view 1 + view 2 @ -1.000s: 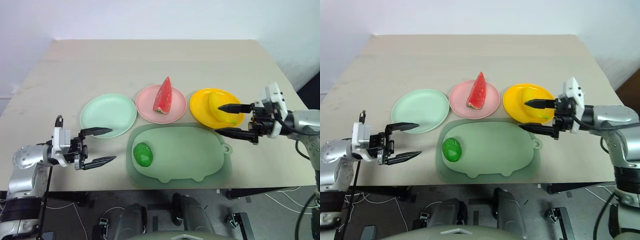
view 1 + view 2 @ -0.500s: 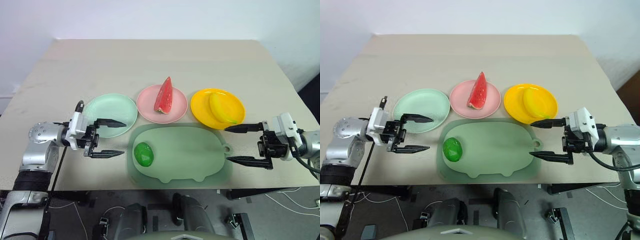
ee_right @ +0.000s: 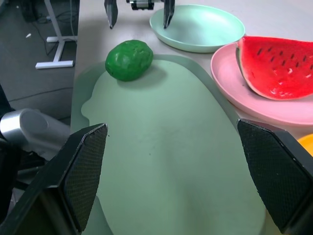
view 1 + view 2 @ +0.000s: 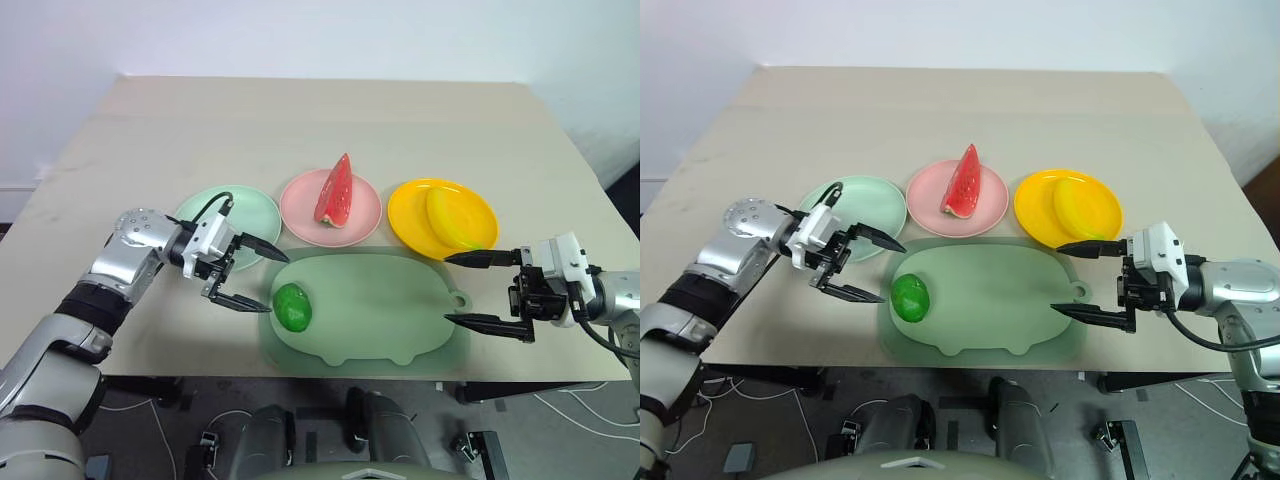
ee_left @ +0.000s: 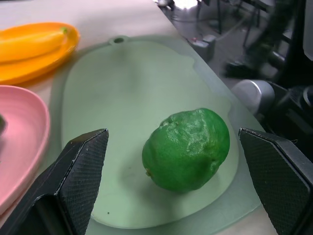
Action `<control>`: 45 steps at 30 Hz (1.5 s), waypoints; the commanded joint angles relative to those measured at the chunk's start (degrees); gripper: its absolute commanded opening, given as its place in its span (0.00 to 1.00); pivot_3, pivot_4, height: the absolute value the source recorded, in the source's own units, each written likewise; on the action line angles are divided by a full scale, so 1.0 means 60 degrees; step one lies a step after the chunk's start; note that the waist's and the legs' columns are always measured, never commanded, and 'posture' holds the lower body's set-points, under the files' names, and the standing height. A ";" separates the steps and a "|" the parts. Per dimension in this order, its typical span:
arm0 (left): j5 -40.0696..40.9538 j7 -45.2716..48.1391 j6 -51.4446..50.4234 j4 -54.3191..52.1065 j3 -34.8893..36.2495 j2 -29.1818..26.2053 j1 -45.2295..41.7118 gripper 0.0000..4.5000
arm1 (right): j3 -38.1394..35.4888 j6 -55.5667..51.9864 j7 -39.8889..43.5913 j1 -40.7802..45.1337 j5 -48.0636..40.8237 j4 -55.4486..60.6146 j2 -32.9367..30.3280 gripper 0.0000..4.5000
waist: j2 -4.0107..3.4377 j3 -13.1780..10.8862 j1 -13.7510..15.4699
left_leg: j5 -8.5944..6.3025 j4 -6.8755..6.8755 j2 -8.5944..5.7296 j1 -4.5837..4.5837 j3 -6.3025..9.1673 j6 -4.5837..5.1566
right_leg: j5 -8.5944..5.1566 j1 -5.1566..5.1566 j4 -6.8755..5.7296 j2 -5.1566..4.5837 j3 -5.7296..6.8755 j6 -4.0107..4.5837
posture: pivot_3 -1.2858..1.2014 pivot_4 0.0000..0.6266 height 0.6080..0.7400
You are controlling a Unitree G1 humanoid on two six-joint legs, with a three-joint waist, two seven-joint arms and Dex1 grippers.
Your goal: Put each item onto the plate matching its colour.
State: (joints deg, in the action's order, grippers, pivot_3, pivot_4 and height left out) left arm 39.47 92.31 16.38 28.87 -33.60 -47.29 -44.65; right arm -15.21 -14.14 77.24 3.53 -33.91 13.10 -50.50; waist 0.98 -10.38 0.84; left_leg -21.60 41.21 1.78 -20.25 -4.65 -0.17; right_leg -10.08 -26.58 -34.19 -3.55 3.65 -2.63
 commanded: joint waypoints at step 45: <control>-0.2103 -0.2638 -0.0078 0.4925 0.3737 0.1033 -0.1127 0.60 | 0.0481 -0.0704 -0.1197 0.0678 -0.0428 0.0345 0.0463 1.00 | 0.0008 -0.0003 -0.0023 | 0.0001 0.0015 -0.0001 0.0006 0.0010 0.0002 | 0.0002 0.0010 -0.0009 0.0005 0.0005 -0.0002 | 0.52 0.24 0.97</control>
State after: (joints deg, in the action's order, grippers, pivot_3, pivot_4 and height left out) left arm 29.51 79.19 15.76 56.92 -13.59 -40.28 -51.05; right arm -11.86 -18.31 70.09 6.60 -35.01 14.76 -48.07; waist 1.02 -10.39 0.71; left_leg -21.60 41.30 1.78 -20.22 -4.58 -0.16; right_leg -10.07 -26.52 -34.25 -3.52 3.69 -2.64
